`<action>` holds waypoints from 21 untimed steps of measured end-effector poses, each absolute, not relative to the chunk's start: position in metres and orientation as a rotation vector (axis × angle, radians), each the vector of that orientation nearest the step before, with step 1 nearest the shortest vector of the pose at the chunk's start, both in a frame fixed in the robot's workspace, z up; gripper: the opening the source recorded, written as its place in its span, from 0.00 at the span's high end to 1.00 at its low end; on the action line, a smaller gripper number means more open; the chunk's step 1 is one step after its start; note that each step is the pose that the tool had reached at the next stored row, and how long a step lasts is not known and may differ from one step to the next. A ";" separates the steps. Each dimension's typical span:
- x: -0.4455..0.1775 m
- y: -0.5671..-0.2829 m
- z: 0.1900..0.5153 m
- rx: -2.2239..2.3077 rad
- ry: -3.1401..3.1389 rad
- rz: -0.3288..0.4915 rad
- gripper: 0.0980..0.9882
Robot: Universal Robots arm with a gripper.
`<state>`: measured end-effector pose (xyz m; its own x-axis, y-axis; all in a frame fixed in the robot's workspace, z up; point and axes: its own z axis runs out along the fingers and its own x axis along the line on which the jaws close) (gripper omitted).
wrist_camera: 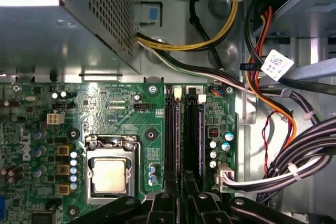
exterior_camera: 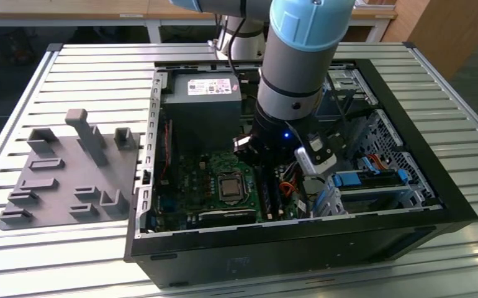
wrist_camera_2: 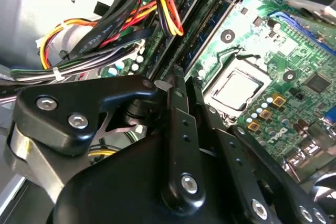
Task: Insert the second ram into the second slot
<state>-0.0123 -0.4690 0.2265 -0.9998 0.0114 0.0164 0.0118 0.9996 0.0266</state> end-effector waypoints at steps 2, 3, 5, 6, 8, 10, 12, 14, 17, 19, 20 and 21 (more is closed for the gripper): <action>-0.012 -0.469 0.226 -0.018 -3.125 -0.043 0.89; -0.012 -0.469 0.227 -0.018 -3.125 -0.042 0.89; -0.012 -0.469 0.227 -0.018 -3.125 -0.042 0.96; -0.012 -0.469 0.227 -0.018 -3.125 -0.042 0.99; -0.012 -0.469 0.226 -0.018 -3.125 -0.042 0.99; -0.012 -0.469 0.224 -0.018 -3.125 -0.042 0.99; -0.012 -0.469 0.223 -0.018 -3.125 -0.042 0.99; -0.012 -0.469 0.222 -0.018 -3.125 -0.042 0.99; -0.012 -0.469 0.220 -0.018 -3.125 -0.041 0.99; -0.012 -0.469 0.219 -0.018 -3.125 -0.040 0.99; -0.012 -0.469 0.218 -0.018 -3.125 -0.040 0.99; -0.012 -0.469 0.217 -0.018 -3.125 -0.041 0.99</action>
